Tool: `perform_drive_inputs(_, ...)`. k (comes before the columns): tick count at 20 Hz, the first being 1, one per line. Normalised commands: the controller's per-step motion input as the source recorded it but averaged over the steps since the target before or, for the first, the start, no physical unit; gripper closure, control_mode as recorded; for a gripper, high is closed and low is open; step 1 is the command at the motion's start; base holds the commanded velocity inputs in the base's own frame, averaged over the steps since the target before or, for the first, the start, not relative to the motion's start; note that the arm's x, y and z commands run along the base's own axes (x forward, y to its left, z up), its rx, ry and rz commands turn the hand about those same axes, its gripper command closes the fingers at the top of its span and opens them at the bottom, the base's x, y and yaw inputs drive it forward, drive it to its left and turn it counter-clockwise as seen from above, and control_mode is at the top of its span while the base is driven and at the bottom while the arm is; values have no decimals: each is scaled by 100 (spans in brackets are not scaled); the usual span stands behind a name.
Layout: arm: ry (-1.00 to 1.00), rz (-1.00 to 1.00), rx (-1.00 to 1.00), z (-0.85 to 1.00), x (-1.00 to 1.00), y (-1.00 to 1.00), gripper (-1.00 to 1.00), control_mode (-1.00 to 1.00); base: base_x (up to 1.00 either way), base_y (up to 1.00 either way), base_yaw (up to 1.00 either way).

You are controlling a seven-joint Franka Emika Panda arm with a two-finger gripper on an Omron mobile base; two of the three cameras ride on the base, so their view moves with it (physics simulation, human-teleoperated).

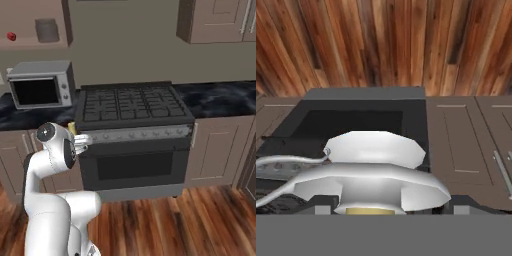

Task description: Pick the candle and jar from the dining table and place them in the open cabinet. Close the cabinet after placing the objects.

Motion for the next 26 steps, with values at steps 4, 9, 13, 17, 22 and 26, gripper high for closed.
perform_drive_inputs(4, 0, 0, 0, 0, 0, 0, 100, 100, 47, 84, -8)
perform_drive_inputs(9, 0, 0, 0, 0, 0, 0, 100, 100, 24, 85, -10)
perform_drive_inputs(13, 0, 0, 0, 0, 0, 0, 100, 100, 11, 70, -11)
perform_drive_inputs(17, 0, 0, 0, 0, 0, 0, 100, 100, 3, 57, -10)
perform_drive_inputs(22, 0, 0, 0, 0, 0, 0, 100, 100, 16, 40, -8)
perform_drive_inputs(26, 0, 0, 0, 0, 0, 0, 100, 100, 36, 23, -4)
